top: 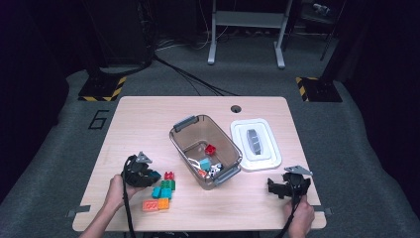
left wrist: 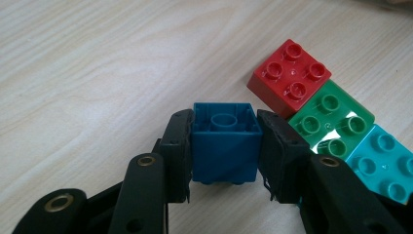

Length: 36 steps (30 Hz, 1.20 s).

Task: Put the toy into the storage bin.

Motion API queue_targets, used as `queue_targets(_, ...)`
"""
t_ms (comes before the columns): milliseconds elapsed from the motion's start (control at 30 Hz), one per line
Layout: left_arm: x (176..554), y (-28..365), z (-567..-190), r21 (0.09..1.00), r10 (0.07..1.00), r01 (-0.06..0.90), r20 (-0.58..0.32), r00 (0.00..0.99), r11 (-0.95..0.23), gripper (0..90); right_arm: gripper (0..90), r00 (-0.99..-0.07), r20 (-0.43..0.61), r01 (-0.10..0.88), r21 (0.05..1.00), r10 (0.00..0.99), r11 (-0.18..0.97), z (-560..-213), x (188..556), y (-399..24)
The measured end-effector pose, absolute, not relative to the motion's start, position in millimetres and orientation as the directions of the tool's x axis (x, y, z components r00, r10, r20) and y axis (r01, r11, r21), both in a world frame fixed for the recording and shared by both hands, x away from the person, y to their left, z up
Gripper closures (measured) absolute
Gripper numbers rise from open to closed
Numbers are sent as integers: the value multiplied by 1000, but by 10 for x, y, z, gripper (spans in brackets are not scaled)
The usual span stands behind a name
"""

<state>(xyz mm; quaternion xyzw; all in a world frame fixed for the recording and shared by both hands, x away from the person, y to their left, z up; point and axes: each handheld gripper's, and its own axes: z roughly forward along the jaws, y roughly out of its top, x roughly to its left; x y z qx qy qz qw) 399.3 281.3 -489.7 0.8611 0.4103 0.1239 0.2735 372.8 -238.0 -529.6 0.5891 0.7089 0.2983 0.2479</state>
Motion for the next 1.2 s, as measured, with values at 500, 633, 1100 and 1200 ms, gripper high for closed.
queue_targets(500,4028,2986,-4714,622,800,635,-24,600,-458,590,0,-182,1,688,715,983,127,-5296,3727,-2380)
queue_targets(633,4038,3019,-4624,637,807,631,-24,591,-443,590,0,-181,1,685,717,984,125,-5298,3727,-2379)
queue_targets(1100,4147,3010,-4214,647,794,593,31,607,-479,589,0,-178,3,690,714,984,122,-5294,3725,-2376)
queue_targets(1200,4177,2993,-4132,655,792,581,43,609,-483,589,0,-175,6,691,713,984,119,-5294,3723,-2374)
